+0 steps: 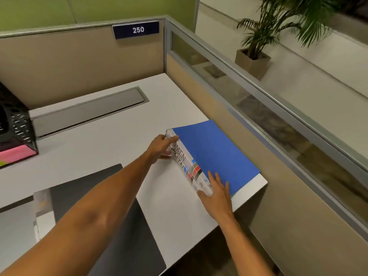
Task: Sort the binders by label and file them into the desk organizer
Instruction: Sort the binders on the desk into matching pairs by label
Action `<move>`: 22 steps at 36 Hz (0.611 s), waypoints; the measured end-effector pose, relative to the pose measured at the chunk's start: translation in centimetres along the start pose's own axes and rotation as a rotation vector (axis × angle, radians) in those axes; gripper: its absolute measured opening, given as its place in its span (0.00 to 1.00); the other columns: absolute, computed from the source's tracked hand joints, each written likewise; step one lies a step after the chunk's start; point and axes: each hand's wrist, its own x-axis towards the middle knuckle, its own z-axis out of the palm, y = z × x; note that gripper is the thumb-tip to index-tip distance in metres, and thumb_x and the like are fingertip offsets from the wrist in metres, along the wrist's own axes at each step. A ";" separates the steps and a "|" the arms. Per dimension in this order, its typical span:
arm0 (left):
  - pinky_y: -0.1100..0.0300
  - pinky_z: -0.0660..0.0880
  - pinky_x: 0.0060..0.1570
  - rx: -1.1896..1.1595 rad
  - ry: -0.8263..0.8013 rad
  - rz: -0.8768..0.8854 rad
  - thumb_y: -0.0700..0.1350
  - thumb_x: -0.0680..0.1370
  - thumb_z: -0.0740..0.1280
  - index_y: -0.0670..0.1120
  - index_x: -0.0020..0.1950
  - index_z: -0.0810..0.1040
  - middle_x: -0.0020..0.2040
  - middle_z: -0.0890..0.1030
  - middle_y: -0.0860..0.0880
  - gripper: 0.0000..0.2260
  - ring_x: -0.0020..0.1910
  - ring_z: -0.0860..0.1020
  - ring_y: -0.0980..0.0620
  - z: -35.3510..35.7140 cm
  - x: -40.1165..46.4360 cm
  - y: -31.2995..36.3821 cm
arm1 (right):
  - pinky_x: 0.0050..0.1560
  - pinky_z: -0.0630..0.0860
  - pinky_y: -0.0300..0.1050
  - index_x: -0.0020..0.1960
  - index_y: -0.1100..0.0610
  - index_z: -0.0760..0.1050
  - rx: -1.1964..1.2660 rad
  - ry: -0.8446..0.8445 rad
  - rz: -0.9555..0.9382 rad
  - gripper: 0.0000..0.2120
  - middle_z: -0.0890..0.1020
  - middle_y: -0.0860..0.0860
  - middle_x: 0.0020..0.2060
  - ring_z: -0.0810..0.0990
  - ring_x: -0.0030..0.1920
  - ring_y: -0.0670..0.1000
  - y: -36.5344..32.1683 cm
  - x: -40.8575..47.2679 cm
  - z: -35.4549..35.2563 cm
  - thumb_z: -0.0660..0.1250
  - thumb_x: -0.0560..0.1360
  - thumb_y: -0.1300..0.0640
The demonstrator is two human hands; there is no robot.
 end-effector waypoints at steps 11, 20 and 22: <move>0.52 0.83 0.36 0.001 0.092 -0.038 0.59 0.76 0.70 0.48 0.68 0.70 0.61 0.78 0.45 0.26 0.55 0.81 0.42 -6.1 -3.3 -3.3 | 0.78 0.48 0.59 0.81 0.42 0.44 -0.084 -0.135 -0.087 0.40 0.45 0.43 0.82 0.37 0.80 0.59 -2.6 -4.4 4.8 0.66 0.80 0.44; 0.41 0.81 0.54 -0.010 0.157 -0.100 0.57 0.77 0.71 0.47 0.69 0.70 0.65 0.76 0.46 0.26 0.59 0.80 0.41 -10.0 -6.5 -6.1 | 0.79 0.48 0.61 0.82 0.42 0.41 -0.141 -0.181 -0.139 0.40 0.41 0.44 0.81 0.33 0.79 0.59 -4.1 -8.7 7.5 0.64 0.80 0.42; 0.41 0.82 0.54 -0.021 0.172 -0.111 0.57 0.77 0.71 0.47 0.68 0.71 0.63 0.77 0.45 0.25 0.58 0.80 0.42 -10.4 -7.1 -6.6 | 0.79 0.48 0.61 0.82 0.42 0.41 -0.132 -0.201 -0.143 0.40 0.41 0.43 0.81 0.33 0.79 0.59 -4.2 -9.3 7.8 0.64 0.80 0.43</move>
